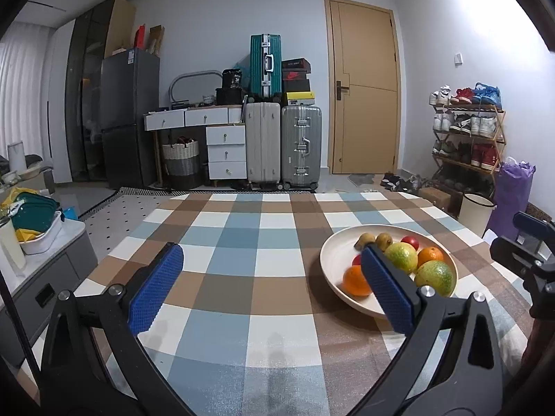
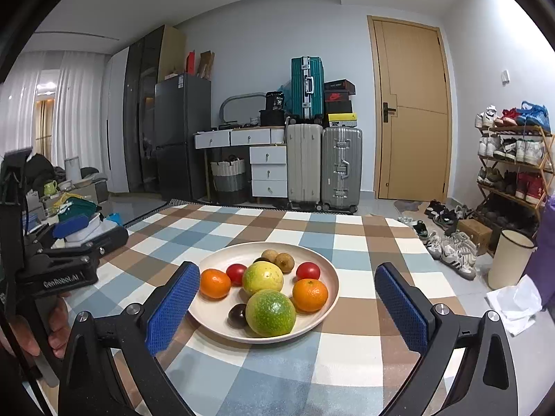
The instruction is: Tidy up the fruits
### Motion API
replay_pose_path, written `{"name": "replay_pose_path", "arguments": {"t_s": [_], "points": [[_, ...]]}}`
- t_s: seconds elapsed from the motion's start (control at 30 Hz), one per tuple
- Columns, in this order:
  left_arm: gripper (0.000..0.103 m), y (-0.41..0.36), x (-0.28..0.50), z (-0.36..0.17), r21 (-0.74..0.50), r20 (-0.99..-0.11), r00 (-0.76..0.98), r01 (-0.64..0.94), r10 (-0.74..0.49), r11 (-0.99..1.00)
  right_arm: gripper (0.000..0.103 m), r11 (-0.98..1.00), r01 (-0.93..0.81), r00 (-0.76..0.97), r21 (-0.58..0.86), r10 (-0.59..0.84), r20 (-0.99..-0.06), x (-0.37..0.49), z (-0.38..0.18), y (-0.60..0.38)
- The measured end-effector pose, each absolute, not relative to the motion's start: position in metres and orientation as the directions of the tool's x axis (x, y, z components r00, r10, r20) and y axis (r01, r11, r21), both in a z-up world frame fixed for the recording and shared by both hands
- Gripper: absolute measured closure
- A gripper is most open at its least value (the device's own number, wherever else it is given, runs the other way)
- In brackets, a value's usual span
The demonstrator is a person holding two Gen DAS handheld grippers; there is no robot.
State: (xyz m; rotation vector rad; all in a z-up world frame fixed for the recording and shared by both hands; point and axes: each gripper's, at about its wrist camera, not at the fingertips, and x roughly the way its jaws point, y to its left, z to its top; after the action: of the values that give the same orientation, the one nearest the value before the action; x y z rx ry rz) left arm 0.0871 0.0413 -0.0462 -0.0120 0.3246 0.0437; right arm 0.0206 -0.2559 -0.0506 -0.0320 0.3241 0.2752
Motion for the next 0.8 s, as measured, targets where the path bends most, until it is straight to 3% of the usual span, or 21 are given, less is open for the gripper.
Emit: {"name": "replay_pose_path", "arguments": {"t_s": [0.8], "points": [[0.001, 0.0384, 0.0904, -0.0511, 0.008, -0.318, 0.946, -0.058, 0.057, 0.998, 0.0, 0.965, -0.263, 0.912, 0.014, 0.253, -0.322, 0.0198, -0.0515, -0.2529]]}}
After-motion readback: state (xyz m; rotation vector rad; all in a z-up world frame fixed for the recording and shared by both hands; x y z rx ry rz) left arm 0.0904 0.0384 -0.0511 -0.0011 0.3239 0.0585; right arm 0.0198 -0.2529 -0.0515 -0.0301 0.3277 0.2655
